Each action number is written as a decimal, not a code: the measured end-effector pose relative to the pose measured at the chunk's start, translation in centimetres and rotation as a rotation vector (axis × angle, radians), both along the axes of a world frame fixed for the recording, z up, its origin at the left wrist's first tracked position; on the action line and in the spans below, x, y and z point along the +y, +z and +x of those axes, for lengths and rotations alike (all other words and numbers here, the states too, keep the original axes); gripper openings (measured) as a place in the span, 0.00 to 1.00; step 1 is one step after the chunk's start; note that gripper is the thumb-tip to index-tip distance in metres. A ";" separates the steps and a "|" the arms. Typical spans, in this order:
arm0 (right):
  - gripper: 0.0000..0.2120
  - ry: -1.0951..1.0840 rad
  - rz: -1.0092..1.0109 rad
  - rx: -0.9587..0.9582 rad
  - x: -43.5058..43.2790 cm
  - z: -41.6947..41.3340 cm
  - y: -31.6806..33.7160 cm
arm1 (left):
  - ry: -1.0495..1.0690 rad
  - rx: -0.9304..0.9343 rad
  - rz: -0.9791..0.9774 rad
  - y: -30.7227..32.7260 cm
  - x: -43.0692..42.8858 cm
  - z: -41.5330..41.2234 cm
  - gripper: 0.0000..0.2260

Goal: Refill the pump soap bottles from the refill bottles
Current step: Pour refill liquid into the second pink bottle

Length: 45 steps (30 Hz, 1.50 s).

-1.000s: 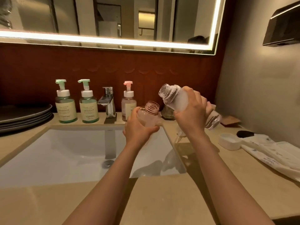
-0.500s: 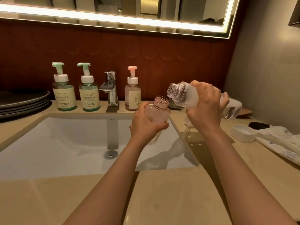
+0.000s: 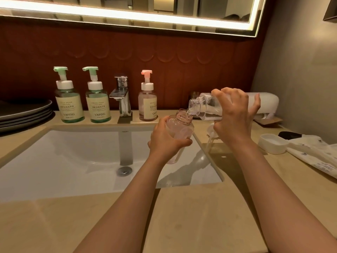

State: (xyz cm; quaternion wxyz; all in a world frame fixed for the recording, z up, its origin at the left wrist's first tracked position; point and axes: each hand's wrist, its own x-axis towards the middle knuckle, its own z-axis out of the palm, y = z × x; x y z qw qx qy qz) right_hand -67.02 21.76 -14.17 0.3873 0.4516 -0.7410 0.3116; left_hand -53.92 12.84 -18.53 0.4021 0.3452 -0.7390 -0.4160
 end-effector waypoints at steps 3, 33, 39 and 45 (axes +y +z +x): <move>0.34 -0.006 0.000 0.034 -0.1 -0.1 -0.1 | 0.009 -0.014 -0.001 -0.1 0.0 0.0 0.42; 0.34 -0.020 -0.008 0.138 -0.6 -0.2 -0.5 | 0.012 -0.035 0.033 -0.2 -0.1 0.3 0.43; 0.35 -0.026 -0.002 0.172 -0.7 -0.2 -0.6 | 0.022 -0.045 0.039 -0.3 -0.2 0.2 0.43; 0.36 -0.041 -0.017 0.215 -0.9 -0.4 -0.7 | 0.032 -0.048 0.041 -0.4 -0.3 0.3 0.43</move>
